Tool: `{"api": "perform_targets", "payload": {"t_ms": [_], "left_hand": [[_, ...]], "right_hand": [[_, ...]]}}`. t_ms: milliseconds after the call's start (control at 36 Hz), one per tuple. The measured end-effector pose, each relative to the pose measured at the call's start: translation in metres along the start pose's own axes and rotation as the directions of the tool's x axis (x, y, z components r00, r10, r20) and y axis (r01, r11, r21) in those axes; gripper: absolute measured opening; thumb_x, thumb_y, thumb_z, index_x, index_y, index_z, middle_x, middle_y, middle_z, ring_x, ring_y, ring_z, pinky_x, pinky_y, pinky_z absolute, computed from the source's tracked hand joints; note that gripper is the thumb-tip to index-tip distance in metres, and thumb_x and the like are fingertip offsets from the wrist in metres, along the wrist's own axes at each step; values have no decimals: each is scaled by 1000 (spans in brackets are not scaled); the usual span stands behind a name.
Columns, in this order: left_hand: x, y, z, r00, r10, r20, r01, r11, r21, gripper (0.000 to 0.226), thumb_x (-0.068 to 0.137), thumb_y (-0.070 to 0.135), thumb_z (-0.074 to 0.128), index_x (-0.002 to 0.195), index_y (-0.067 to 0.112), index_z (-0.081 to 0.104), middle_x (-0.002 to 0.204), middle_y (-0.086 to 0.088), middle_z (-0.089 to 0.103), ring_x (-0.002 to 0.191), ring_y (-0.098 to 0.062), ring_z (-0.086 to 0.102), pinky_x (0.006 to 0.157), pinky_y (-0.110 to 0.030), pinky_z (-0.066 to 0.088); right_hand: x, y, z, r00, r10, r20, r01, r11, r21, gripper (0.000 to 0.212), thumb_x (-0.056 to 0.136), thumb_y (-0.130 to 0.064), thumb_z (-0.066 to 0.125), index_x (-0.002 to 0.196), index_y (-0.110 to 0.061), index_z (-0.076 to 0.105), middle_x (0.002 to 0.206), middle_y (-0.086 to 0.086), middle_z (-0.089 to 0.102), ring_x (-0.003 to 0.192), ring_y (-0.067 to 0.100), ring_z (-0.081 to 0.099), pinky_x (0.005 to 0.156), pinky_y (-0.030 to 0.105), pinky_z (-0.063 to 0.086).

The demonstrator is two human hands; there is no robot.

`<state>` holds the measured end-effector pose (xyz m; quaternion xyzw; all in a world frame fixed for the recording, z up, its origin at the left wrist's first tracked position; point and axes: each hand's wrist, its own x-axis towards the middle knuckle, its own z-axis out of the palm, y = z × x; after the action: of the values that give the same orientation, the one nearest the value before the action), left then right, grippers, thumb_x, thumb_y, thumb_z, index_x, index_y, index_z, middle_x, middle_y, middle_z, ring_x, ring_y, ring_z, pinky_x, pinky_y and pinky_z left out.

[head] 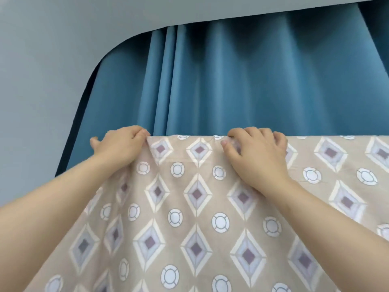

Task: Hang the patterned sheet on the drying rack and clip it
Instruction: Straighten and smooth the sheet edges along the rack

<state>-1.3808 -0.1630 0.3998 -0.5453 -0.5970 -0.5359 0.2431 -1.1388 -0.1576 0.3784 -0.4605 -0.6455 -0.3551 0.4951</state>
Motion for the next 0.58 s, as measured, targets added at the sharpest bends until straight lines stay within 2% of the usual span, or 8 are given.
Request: {"api": "perform_targets", "payload": {"t_ms": [56, 111, 194, 278, 361, 417, 500, 583], "left_hand": [[4, -13, -2, 995, -16, 95, 26, 993, -111, 31, 98, 34, 28, 107, 39, 58, 116, 11, 59, 119, -21, 46, 106, -40, 27], [3, -21, 1, 989, 31, 147, 6, 970, -244, 32, 99, 31, 32, 118, 34, 57, 122, 9, 57, 117, -18, 48, 95, -30, 34], [1, -31, 1, 999, -27, 42, 40, 938, -343, 32, 99, 26, 36, 124, 25, 56, 119, 4, 59, 108, -20, 53, 82, -26, 38], [-1, -41, -4, 997, -76, 30, 81, 913, -400, 27, 98, 26, 40, 110, 20, 64, 112, -5, 66, 103, -26, 59, 81, -30, 43], [1, -54, -11, 994, -32, 102, 79, 865, -496, 22, 96, 22, 45, 97, 21, 68, 95, 3, 67, 92, -20, 61, 78, -29, 46], [4, -61, -16, 997, -22, 76, 61, 835, -547, 20, 94, 20, 50, 85, 26, 67, 87, 9, 65, 87, -17, 61, 81, -30, 47], [4, -69, -18, 997, 8, -72, -39, 898, -438, 21, 92, 20, 53, 75, 29, 59, 81, 12, 63, 86, -16, 57, 74, -25, 43], [0, -71, -24, 975, 35, -220, -107, 940, -325, 14, 94, 20, 49, 84, 23, 58, 82, 11, 59, 84, -11, 51, 64, -19, 30]], "right_hand": [[5, -12, 4, 999, -8, 31, 7, 998, 59, 35, 95, -43, 31, 120, -32, 52, 123, -5, 53, 121, 20, 37, 109, 41, 13], [10, -23, 8, 998, -9, 56, 3, 994, 113, 32, 96, -40, 32, 118, -32, 53, 120, -5, 55, 120, 21, 39, 108, 41, 14], [14, -40, 12, 998, -36, 49, 29, 992, 123, 33, 97, -37, 31, 122, -32, 51, 120, -3, 56, 119, 21, 40, 106, 39, 16], [10, -48, 16, 999, -48, 22, 46, 994, 102, 34, 97, -38, 30, 124, -33, 50, 121, -3, 55, 119, 21, 40, 104, 37, 16], [7, -57, 23, 1000, -28, -13, 29, 997, 68, 34, 96, -39, 31, 123, -31, 50, 121, -3, 55, 119, 21, 39, 107, 38, 13], [6, -63, 27, 999, -10, -48, 12, 999, 52, 33, 95, -40, 33, 122, -30, 50, 120, -2, 55, 118, 22, 38, 109, 37, 10], [5, -68, 27, 996, 5, -86, 0, 998, 58, 33, 95, -40, 34, 121, -29, 51, 117, -2, 56, 118, 21, 38, 110, 37, 9], [3, -75, 26, 991, -28, -134, 30, 999, 18, 33, 94, -38, 36, 123, -28, 50, 120, -2, 55, 120, 21, 38, 109, 36, 6]]}}
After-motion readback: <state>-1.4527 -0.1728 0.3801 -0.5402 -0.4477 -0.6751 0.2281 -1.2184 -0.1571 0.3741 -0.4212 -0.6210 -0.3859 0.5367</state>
